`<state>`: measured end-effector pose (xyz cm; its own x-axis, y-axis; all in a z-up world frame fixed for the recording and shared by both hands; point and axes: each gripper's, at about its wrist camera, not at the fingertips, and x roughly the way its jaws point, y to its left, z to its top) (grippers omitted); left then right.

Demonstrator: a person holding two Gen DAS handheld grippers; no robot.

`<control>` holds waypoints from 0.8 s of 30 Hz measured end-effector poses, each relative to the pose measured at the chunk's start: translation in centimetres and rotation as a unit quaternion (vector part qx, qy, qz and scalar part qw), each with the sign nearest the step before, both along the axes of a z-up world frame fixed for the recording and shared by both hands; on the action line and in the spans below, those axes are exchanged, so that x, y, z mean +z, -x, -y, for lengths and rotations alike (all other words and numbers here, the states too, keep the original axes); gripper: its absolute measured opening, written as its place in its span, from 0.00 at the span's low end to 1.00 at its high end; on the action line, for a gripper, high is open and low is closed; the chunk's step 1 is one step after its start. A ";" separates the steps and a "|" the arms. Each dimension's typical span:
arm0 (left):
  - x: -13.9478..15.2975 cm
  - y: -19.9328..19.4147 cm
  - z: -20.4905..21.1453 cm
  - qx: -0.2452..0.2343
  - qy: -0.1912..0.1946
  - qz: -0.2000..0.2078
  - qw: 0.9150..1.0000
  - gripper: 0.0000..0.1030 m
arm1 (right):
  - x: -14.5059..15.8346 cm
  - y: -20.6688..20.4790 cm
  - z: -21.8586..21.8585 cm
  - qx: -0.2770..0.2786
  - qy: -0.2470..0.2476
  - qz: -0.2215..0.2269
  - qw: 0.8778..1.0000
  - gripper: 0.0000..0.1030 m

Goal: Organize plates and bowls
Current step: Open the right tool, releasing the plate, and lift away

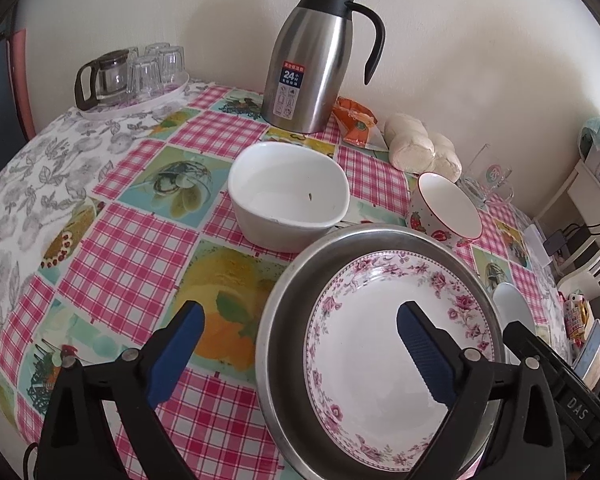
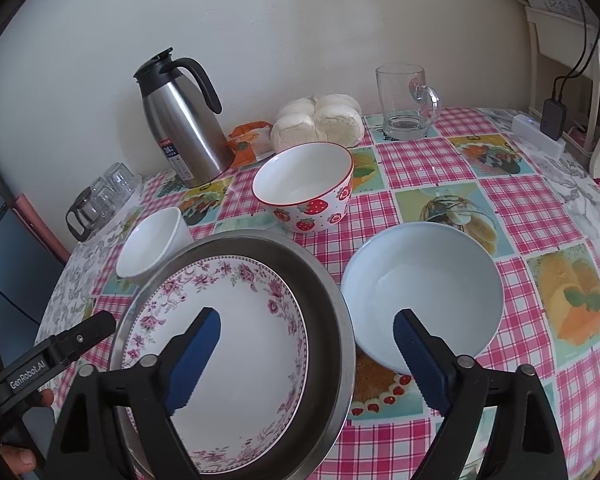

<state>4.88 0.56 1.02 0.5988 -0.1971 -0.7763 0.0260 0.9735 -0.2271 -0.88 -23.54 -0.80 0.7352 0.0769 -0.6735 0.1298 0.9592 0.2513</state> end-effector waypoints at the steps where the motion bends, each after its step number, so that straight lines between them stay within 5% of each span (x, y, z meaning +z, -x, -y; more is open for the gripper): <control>1: 0.1 0.1 0.0 0.001 -0.005 0.005 1.000 0.94 | 0.0 0.0 0.0 0.000 0.002 0.001 1.000 1.00; 12: 1.1 0.6 -0.2 0.013 -0.020 0.062 0.998 0.98 | 0.4 0.3 0.0 -0.005 0.016 0.024 1.000 1.00; 24: 2.9 0.1 1.0 -0.005 0.025 0.081 0.996 0.98 | 0.8 -0.3 0.5 -0.028 0.019 0.025 0.999 1.00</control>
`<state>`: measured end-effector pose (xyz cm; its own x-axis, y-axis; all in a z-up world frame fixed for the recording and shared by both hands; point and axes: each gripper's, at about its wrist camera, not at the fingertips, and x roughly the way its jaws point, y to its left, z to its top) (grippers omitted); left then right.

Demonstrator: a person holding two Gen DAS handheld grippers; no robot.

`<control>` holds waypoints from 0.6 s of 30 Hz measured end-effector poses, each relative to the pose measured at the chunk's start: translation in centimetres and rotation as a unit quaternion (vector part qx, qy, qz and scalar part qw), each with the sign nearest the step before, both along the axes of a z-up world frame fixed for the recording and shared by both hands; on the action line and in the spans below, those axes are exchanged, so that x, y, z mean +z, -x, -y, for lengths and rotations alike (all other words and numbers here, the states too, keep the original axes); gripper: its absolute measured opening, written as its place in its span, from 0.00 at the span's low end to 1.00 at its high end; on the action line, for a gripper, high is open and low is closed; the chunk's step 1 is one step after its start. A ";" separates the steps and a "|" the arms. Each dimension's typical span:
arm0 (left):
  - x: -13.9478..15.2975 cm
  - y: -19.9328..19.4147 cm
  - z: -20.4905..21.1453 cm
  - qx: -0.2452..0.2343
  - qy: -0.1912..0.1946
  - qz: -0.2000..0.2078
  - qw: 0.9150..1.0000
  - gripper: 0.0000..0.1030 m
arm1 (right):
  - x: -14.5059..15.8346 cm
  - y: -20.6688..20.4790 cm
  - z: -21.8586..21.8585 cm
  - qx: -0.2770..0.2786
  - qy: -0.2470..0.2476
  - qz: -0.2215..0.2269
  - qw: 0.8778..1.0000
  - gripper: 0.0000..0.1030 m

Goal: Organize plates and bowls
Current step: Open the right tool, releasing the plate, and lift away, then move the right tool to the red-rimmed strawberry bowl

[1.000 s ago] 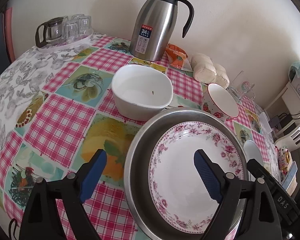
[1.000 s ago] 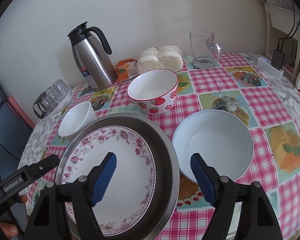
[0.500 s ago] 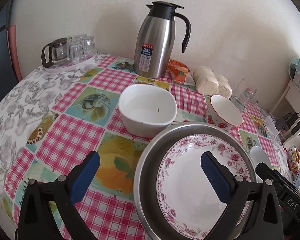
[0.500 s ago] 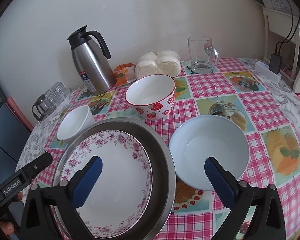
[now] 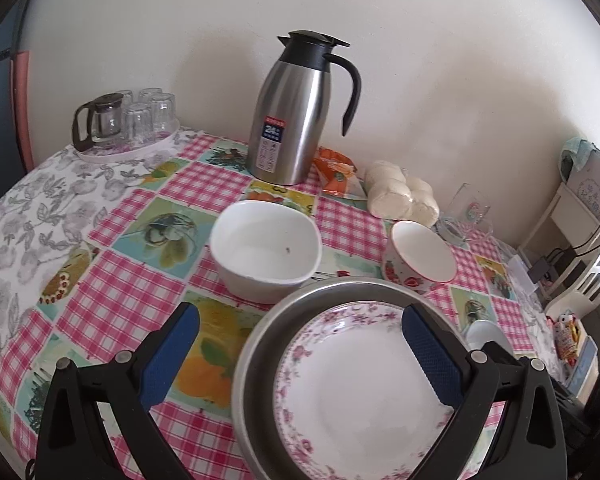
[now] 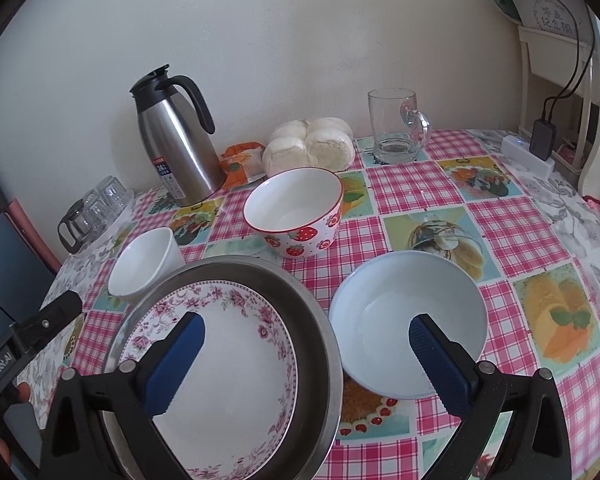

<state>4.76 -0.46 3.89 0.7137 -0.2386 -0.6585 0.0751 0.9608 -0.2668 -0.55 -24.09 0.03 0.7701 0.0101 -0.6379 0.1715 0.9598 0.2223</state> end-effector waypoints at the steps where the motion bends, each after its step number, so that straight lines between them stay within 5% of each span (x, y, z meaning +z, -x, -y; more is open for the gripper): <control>1: 0.2 -0.2 0.2 -0.005 0.004 -0.001 1.000 0.98 | 0.0 0.0 0.2 -0.005 -0.002 -0.002 1.000 1.00; 11: 2.6 -3.1 3.8 -0.025 0.024 0.023 0.999 0.98 | 2.5 -1.1 1.8 -0.041 -0.020 0.028 0.999 1.00; 18: 2.9 -6.4 7.3 -0.065 0.021 -0.002 0.998 0.98 | 3.5 -3.3 3.9 -0.069 -0.028 0.023 0.997 1.00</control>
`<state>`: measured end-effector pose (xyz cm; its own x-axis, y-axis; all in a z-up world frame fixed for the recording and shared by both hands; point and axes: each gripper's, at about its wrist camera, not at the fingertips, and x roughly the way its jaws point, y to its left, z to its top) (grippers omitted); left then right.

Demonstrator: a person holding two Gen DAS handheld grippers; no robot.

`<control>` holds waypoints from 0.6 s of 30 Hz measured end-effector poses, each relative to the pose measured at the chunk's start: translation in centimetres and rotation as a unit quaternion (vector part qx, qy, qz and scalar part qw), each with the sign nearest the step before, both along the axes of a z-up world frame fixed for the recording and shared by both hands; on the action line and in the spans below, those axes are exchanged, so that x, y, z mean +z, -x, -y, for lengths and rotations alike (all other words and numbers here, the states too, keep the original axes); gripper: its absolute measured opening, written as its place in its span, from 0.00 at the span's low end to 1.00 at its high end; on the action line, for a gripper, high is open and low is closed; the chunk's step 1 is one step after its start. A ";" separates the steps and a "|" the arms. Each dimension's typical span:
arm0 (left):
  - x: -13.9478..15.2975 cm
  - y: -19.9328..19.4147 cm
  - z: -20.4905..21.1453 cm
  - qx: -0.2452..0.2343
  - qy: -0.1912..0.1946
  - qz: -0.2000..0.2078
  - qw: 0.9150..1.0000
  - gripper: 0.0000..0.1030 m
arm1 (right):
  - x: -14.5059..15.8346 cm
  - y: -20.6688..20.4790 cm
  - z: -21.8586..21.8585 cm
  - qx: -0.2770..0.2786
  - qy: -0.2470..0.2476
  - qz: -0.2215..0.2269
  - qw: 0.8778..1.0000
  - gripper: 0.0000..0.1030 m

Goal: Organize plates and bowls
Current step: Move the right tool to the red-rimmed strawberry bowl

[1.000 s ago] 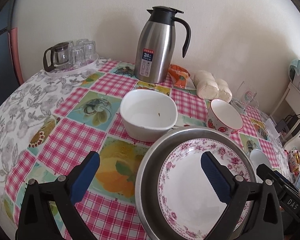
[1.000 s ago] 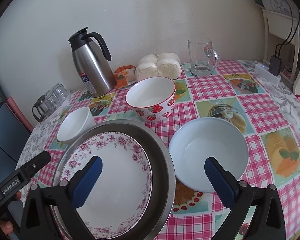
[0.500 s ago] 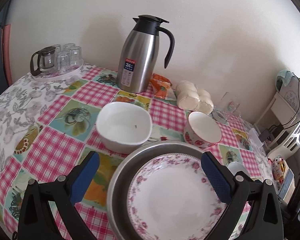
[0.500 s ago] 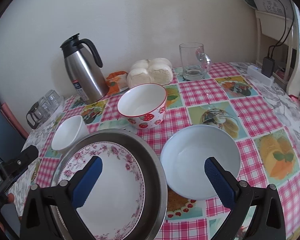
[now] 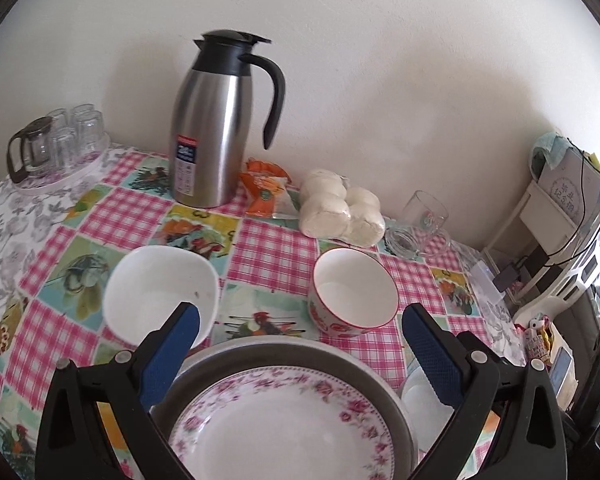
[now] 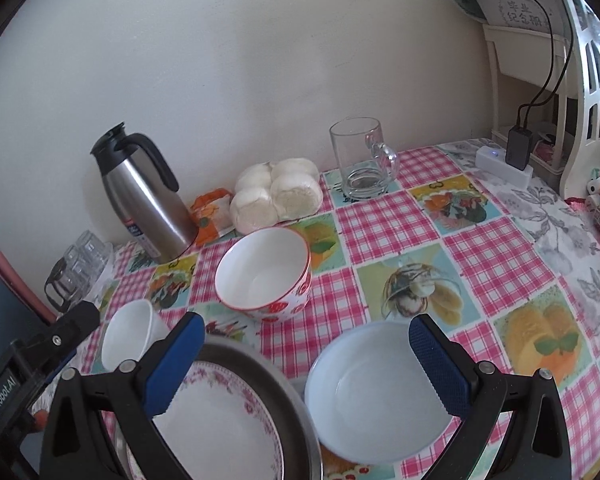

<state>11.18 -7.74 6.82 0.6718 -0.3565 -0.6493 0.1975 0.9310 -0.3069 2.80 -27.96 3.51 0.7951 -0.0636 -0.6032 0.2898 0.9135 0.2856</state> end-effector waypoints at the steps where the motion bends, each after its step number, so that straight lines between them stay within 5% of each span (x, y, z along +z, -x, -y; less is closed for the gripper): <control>1: -0.1 -0.5 0.4 -0.005 -0.001 -0.005 1.000 0.98 | 0.0 -0.4 0.4 -0.006 -0.002 -0.005 1.000 1.00; 13: -2.8 -5.3 1.7 -0.019 0.009 -0.047 0.999 0.98 | -0.6 -3.9 4.0 -0.024 -0.057 -0.006 0.998 0.99; 18: -4.2 -6.7 2.1 -0.036 0.039 -0.072 0.996 0.98 | -2.2 -6.4 3.3 -0.008 -0.061 -0.030 0.998 0.83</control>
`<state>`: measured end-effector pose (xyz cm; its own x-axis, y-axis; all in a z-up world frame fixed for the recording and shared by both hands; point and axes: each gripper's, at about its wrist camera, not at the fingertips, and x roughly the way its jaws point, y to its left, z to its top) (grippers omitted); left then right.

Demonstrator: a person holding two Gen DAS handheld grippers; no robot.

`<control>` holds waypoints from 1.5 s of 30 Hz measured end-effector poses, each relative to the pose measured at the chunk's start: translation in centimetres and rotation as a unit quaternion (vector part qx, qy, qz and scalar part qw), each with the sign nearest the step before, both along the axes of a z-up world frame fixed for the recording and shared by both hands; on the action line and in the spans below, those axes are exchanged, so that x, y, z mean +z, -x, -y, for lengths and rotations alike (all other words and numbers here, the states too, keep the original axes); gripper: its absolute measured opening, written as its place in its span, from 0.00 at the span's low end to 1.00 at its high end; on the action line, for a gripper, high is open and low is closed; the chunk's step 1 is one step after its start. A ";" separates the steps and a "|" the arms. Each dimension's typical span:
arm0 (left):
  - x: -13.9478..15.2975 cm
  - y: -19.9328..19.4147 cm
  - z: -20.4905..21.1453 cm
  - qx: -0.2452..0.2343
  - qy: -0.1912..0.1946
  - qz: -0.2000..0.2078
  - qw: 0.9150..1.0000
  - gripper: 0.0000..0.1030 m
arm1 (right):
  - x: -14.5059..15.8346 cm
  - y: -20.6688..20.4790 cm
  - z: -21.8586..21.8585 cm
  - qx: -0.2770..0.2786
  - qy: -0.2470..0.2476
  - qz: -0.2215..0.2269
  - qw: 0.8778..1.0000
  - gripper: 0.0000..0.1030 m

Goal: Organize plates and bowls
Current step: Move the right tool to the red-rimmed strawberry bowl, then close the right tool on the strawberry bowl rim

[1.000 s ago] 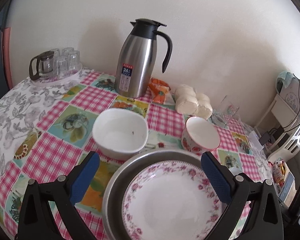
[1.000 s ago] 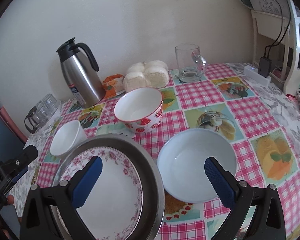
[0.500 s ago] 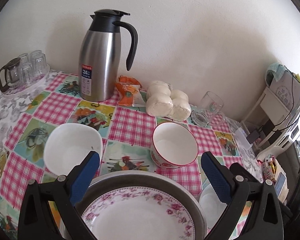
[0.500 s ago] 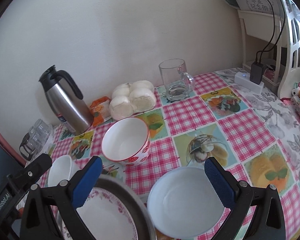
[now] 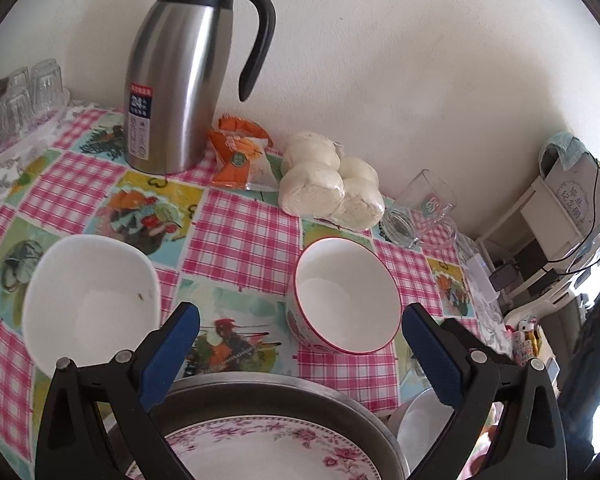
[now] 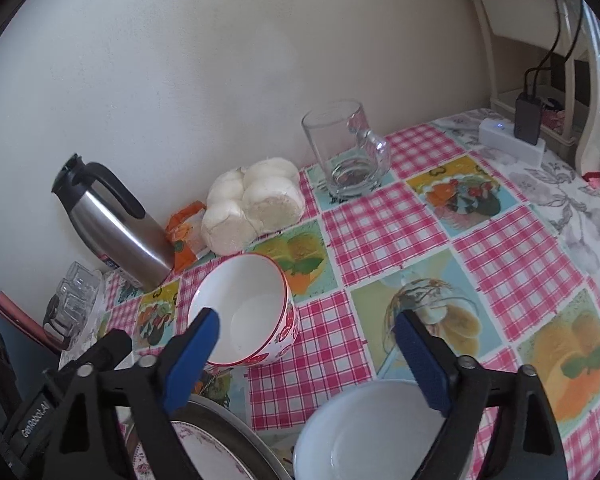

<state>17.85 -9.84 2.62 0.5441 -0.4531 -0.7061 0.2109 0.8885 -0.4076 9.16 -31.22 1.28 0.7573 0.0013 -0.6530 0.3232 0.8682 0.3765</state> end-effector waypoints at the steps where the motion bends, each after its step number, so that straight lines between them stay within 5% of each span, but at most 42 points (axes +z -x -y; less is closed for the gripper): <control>1: 0.0 -0.1 0.2 -0.004 -0.002 -0.001 1.000 0.98 | -0.3 -0.5 -0.2 0.004 -0.001 -0.005 1.000 0.78; 11: -1.7 -2.7 1.2 -0.014 -0.014 -0.054 0.998 0.85 | -2.6 -3.8 -0.5 0.017 -0.010 -0.059 0.998 0.46; 21: -4.3 -4.7 2.5 -0.027 -0.012 -0.110 0.993 0.38 | -3.3 -6.1 -0.1 0.036 -0.027 -0.089 0.995 0.31; 32: -5.1 -5.7 4.9 -0.050 -0.044 -0.115 0.991 0.31 | -4.2 -8.3 -0.6 0.068 0.000 -0.119 0.991 0.24; 37: -5.2 -5.5 5.3 -0.055 -0.058 -0.099 0.992 0.20 | -4.3 -8.3 -0.9 0.082 0.007 -0.114 0.990 0.17; 45: -3.2 -4.1 5.4 -0.060 -0.062 -0.063 0.994 0.20 | -3.9 -6.6 -1.0 0.075 0.022 -0.098 0.992 0.17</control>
<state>21.97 -15.29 -0.62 0.3952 -0.4148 -0.8196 0.2728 0.9050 -0.3264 15.73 -30.18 -2.61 0.6095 0.0731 -0.7894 0.2517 0.9264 0.2801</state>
